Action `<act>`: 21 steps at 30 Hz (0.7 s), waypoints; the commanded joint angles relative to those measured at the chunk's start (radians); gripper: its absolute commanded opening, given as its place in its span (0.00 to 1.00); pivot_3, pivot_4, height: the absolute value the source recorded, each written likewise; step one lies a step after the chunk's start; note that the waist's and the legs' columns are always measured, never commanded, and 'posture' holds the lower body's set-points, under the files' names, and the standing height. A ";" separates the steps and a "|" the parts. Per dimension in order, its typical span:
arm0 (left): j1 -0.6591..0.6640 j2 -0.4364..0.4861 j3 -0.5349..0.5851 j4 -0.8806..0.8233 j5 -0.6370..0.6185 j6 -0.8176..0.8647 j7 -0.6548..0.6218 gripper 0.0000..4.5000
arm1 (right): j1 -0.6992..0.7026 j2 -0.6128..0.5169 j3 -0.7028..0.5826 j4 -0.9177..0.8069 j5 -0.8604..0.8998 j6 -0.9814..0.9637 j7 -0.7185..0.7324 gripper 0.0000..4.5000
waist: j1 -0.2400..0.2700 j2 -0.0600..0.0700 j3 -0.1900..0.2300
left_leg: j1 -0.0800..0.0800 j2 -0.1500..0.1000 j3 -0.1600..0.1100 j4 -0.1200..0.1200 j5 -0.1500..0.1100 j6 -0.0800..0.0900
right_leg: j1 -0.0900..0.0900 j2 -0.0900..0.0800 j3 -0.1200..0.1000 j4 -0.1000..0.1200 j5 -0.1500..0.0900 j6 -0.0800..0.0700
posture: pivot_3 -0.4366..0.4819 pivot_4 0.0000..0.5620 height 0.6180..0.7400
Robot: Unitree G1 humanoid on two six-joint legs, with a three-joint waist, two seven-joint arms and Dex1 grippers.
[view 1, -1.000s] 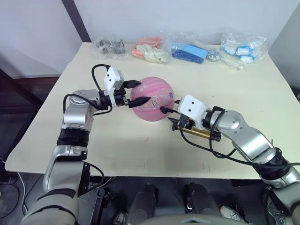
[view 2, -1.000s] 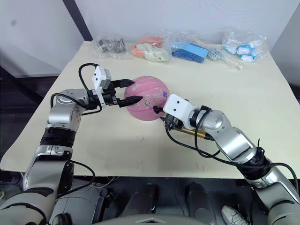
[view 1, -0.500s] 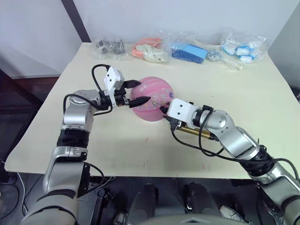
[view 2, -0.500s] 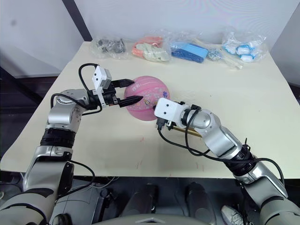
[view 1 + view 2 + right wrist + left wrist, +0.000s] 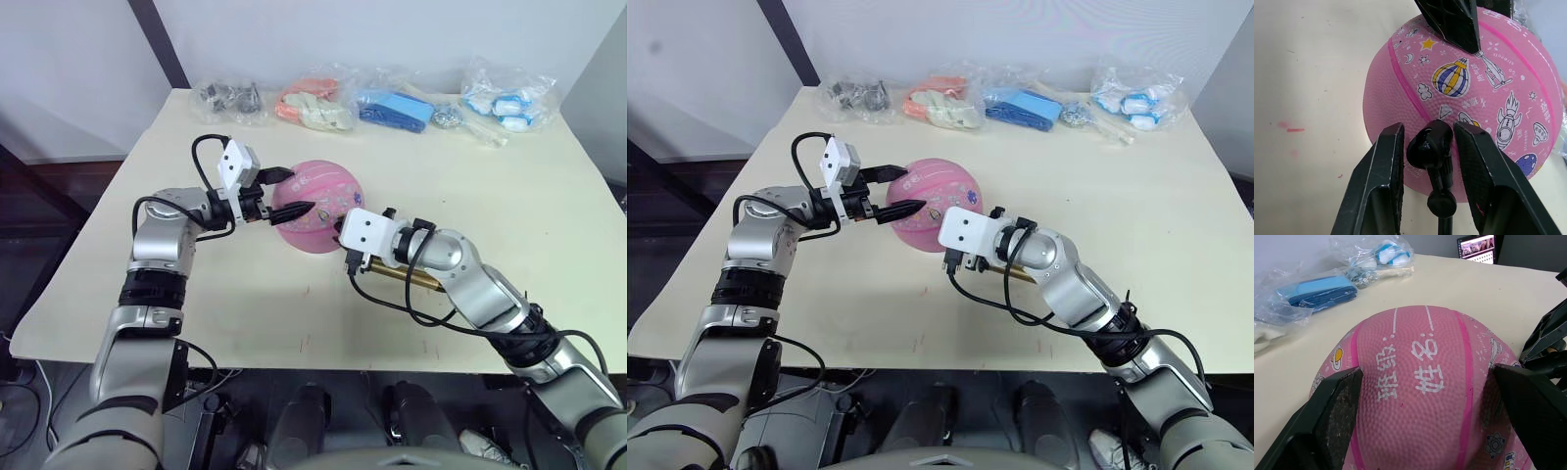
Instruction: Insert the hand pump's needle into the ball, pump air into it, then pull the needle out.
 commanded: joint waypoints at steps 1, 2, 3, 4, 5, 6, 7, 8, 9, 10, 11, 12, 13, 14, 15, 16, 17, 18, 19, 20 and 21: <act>0.019 0.000 -0.009 -0.001 0.024 0.014 0.017 1.00 | -0.012 -0.002 -0.023 -0.016 -0.016 -0.029 0.012 0.37 | 0.000 0.000 0.000 | 0.000 0.000 0.000 0.000 0.000 0.000 | 0.000 0.000 0.000 0.000 0.000 0.000 | 0.48 0.27 1.00; 0.020 0.000 -0.009 -0.002 0.024 0.014 0.018 1.00 | -0.011 -0.002 -0.026 -0.014 -0.019 -0.032 0.013 0.28 | 0.000 0.000 0.000 | 0.000 0.000 0.000 0.000 0.000 0.000 | 0.000 0.000 0.000 0.000 0.000 0.000 | 0.48 0.27 1.00; 0.020 0.000 -0.009 -0.002 0.024 0.014 0.018 1.00 | -0.012 -0.003 -0.028 -0.012 -0.023 -0.034 0.015 0.25 | 0.000 0.000 0.000 | 0.000 0.000 0.000 0.000 0.000 0.000 | 0.000 0.000 0.000 0.000 0.000 0.000 | 0.48 0.27 1.00; 0.021 0.000 -0.009 -0.004 0.024 0.015 0.019 1.00 | -0.012 -0.003 -0.030 -0.009 -0.029 -0.037 0.015 0.16 | 0.000 0.000 0.000 | 0.000 0.000 0.000 0.000 0.000 0.000 | 0.000 0.000 0.000 0.000 0.000 0.000 | 0.48 0.27 1.00; 0.022 -0.001 -0.009 -0.006 0.023 0.016 0.021 1.00 | -0.012 -0.004 -0.031 -0.008 -0.035 -0.040 0.016 0.10 | 0.000 0.000 0.000 | 0.000 0.000 0.000 0.000 0.000 0.000 | 0.000 0.000 0.000 0.000 0.000 0.000 | 0.48 0.27 1.00; 0.023 -0.001 -0.009 -0.007 0.024 0.017 0.021 1.00 | -0.012 -0.005 -0.031 -0.007 -0.042 -0.042 0.016 0.08 | 0.000 0.000 0.000 | 0.000 0.000 0.000 0.000 0.000 0.000 | 0.000 0.000 0.000 0.000 0.000 0.000 | 0.48 0.27 1.00; 0.023 -0.001 -0.009 -0.007 0.024 0.017 0.022 1.00 | -0.013 -0.005 -0.030 -0.007 -0.051 -0.044 0.016 0.08 | 0.000 0.000 0.000 | 0.000 0.000 0.000 0.000 0.000 0.000 | 0.000 0.000 0.000 0.000 0.000 0.000 | 0.48 0.27 1.00; 0.023 -0.001 -0.009 -0.006 0.024 0.017 0.022 1.00 | -0.013 -0.005 -0.030 -0.008 -0.057 -0.045 0.016 0.08 | 0.000 0.000 0.000 | 0.000 0.000 0.000 0.000 0.000 0.000 | 0.000 0.000 0.000 0.000 0.000 0.000 | 0.48 0.27 1.00; 0.022 -0.001 -0.009 -0.005 0.025 0.017 0.023 1.00 | -0.013 -0.005 -0.030 -0.008 -0.063 -0.046 0.016 0.08 | 0.000 0.000 0.000 | 0.000 0.000 0.000 0.000 0.000 0.000 | 0.000 0.000 0.000 0.000 0.000 0.000 | 0.48 0.27 1.00; 0.021 -0.001 -0.009 -0.004 0.026 0.017 0.023 1.00 | -0.013 -0.003 -0.030 -0.009 -0.068 -0.047 0.016 0.08 | 0.000 0.000 0.000 | 0.000 0.000 0.000 0.000 0.000 0.000 | 0.000 0.000 0.000 0.000 0.000 0.000 | 0.48 0.27 1.00; 0.020 -0.001 -0.009 -0.002 0.026 0.017 0.025 1.00 | -0.012 -0.002 -0.031 -0.011 -0.074 -0.047 0.016 0.08 | 0.000 0.000 0.000 | 0.000 0.000 0.000 0.000 0.000 0.000 | 0.000 0.000 0.000 0.000 0.000 0.000 | 0.48 0.27 1.00; 0.018 -0.002 -0.009 0.001 0.027 0.016 0.027 1.00 | -0.012 -0.002 -0.030 -0.013 -0.082 -0.047 0.016 0.08 | 0.000 0.000 0.000 | 0.000 0.000 0.000 0.000 0.000 0.000 | 0.000 0.000 0.000 0.000 0.000 0.000 | 0.48 0.27 1.00; 0.015 -0.003 -0.010 0.004 0.029 0.017 0.030 1.00 | -0.012 -0.002 -0.030 -0.014 -0.088 -0.048 0.015 0.08 | 0.000 0.000 0.000 | 0.000 0.000 0.000 0.000 0.000 0.000 | 0.000 0.000 0.000 0.000 0.000 0.000 | 0.48 0.27 1.00; 0.013 -0.004 -0.010 0.006 0.030 0.017 0.035 1.00 | -0.012 -0.002 -0.030 -0.015 -0.094 -0.048 0.015 0.08 | 0.000 0.000 0.000 | 0.000 0.000 0.000 0.000 0.000 0.000 | 0.000 0.000 0.000 0.000 0.000 0.000 | 0.48 0.27 1.00; 0.011 -0.006 -0.010 0.008 0.031 0.019 0.040 1.00 | -0.012 -0.001 -0.029 -0.017 -0.100 -0.049 0.014 0.08 | 0.000 0.000 0.000 | 0.000 0.000 0.000 0.000 0.000 0.000 | 0.000 0.000 0.000 0.000 0.000 0.000 | 0.48 0.27 1.00; 0.009 -0.008 -0.009 0.009 0.031 0.022 0.046 1.00 | -0.011 -0.001 -0.029 -0.021 -0.107 -0.047 0.014 0.08 | 0.000 0.000 0.000 | 0.000 0.000 0.000 0.000 0.000 0.000 | 0.000 0.000 0.000 0.000 0.000 0.000 | 0.48 0.27 1.00; 0.008 -0.010 -0.009 0.011 0.034 0.023 0.055 1.00 | -0.010 -0.001 -0.027 -0.025 -0.116 -0.045 0.012 0.08 | 0.000 0.000 0.000 | 0.000 0.000 0.000 0.000 0.000 0.000 | 0.000 0.000 0.000 0.000 0.000 0.000 | 0.48 0.27 1.00; 0.006 -0.013 -0.010 0.013 0.038 0.024 0.067 1.00 | -0.009 -0.002 -0.024 -0.031 -0.125 -0.042 0.012 0.08 | 0.001 0.000 0.000 | 0.000 0.000 0.000 0.000 0.000 0.000 | 0.000 0.000 0.000 0.000 0.000 0.000 | 0.48 0.27 1.00; 0.005 -0.017 -0.010 0.015 0.043 0.026 0.081 1.00 | -0.007 -0.001 -0.021 -0.038 -0.134 -0.038 0.011 0.08 | 0.001 0.000 0.000 | 0.000 0.000 0.000 0.000 0.000 0.000 | 0.000 0.000 0.000 0.000 0.000 0.000 | 0.48 0.27 1.00; 0.004 -0.021 -0.011 0.018 0.050 0.026 0.099 1.00 | -0.004 0.001 -0.019 -0.045 -0.144 -0.033 0.011 0.08 | 0.001 0.000 0.000 | 0.000 0.000 0.000 0.000 0.000 0.000 | 0.000 0.000 0.000 0.000 0.000 0.000 | 0.48 0.27 1.00; 0.005 -0.025 -0.013 0.021 0.060 0.022 0.120 1.00 | -0.001 0.003 -0.016 -0.053 -0.155 -0.027 0.011 0.08 | 0.001 0.000 0.000 | 0.000 0.000 0.000 0.000 0.000 0.000 | 0.000 0.000 0.000 0.000 0.000 0.000 | 0.48 0.27 1.00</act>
